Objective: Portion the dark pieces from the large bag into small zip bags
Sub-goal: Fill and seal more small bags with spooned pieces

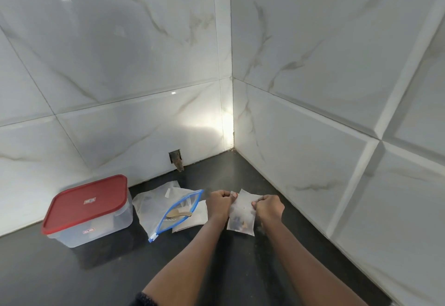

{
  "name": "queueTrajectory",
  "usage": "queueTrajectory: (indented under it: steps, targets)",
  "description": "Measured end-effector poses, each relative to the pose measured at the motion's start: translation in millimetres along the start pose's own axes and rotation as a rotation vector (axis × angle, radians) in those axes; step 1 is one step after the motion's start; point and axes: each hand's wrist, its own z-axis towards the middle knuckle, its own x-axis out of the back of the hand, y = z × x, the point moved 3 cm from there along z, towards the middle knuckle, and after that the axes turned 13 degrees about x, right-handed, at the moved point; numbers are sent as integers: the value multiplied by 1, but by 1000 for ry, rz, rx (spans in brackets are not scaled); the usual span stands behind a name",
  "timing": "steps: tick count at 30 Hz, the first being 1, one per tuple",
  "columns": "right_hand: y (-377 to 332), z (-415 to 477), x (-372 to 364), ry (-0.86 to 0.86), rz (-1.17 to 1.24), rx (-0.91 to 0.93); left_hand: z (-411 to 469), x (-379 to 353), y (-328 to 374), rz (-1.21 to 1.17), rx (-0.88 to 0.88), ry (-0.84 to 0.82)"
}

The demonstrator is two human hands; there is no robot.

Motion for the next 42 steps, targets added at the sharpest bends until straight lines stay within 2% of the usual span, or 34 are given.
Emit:
queueTrajectory:
  steps: [5, 10, 24, 28, 31, 33, 36, 40, 42]
  targets:
    - [8, 6, -13, 15, -219, -19, 8, -10, -4, 193, 50, 24]
    - [6, 20, -20, -42, -235, 9, 17, -10, -5, 229, 88, 60]
    - [1, 45, -13, -138, -344, 259, 21, -19, 0, 305, 57, 122]
    - [-4, 35, -16, -83, -587, 379, 21, -13, 3, 267, -5, 143]
    - [-18, 16, -28, -21, -663, 576, 16, 2, 11, 237, -84, 172]
    - [-26, -3, -44, -95, -590, 605, 13, 14, 16, 208, -122, 183]
    - [-27, -30, -72, -231, -550, 538, 10, 31, 26, 174, -170, 181]
    - [-25, -58, -102, -384, -560, 461, 6, 50, 38, 165, -202, 110]
    - [-22, -64, -107, -405, -568, 416, 5, 56, 37, 146, -191, 71]
